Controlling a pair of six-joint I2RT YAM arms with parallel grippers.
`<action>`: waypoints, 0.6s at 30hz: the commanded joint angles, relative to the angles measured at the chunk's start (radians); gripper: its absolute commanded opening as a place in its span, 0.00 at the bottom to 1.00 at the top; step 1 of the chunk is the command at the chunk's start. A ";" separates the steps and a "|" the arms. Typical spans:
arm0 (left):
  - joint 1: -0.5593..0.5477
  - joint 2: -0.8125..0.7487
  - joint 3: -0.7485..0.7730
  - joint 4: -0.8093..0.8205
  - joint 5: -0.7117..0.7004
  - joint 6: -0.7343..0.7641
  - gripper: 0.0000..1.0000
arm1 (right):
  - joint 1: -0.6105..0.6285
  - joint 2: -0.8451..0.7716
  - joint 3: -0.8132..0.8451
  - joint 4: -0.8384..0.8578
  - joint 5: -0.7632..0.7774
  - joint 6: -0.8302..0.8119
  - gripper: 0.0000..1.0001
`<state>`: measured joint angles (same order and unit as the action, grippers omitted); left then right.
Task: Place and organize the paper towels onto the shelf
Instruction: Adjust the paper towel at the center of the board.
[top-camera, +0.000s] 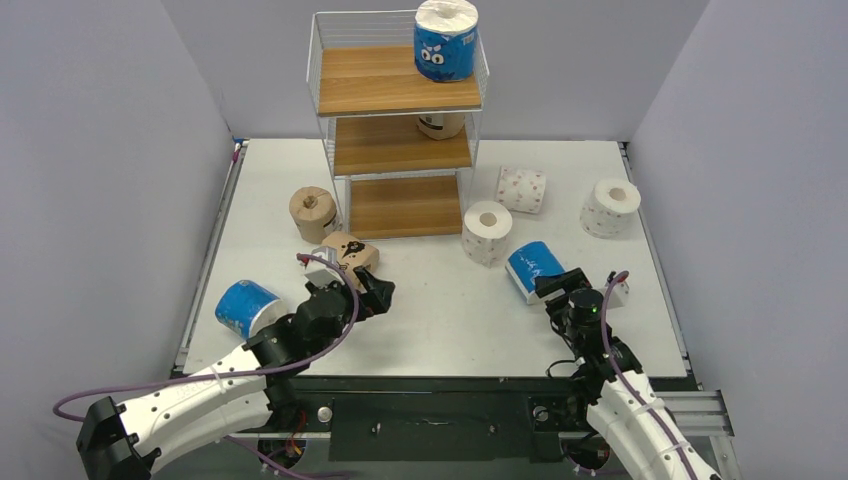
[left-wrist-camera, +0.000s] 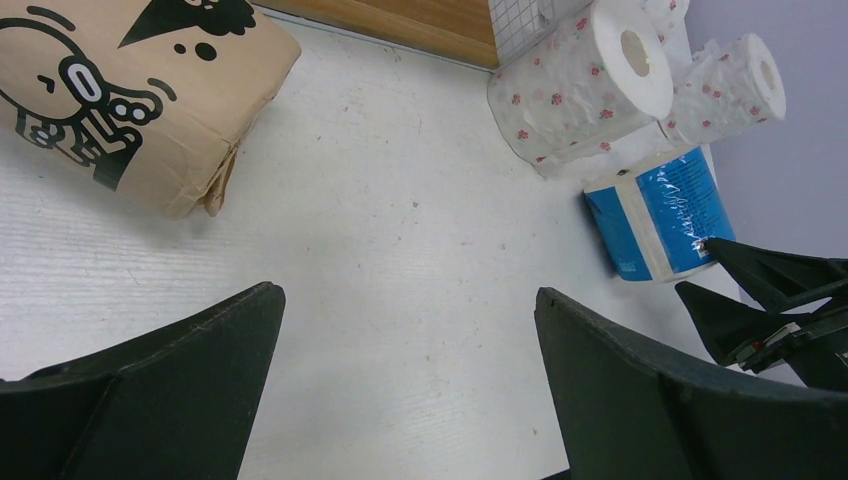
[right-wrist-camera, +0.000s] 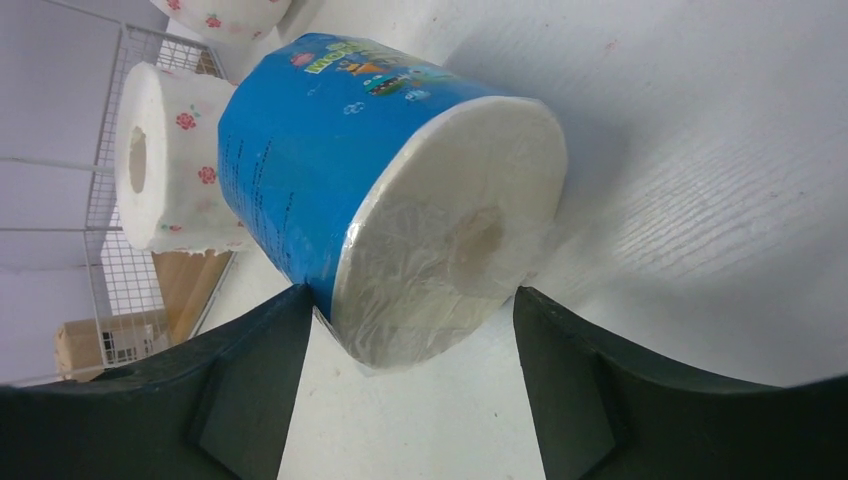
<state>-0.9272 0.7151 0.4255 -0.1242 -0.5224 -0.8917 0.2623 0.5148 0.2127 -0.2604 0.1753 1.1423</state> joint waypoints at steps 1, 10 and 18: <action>0.002 -0.004 -0.001 0.062 0.006 -0.008 0.96 | -0.021 0.023 -0.028 0.153 -0.013 0.006 0.69; 0.002 -0.027 -0.034 0.162 0.037 0.044 0.96 | -0.043 0.050 -0.089 0.320 -0.037 -0.009 0.62; 0.001 -0.035 -0.056 0.210 0.050 0.078 0.96 | -0.059 0.031 -0.143 0.407 -0.043 0.000 0.71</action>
<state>-0.9272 0.6872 0.3702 0.0063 -0.4911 -0.8474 0.2153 0.5564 0.0883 0.0517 0.1318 1.1427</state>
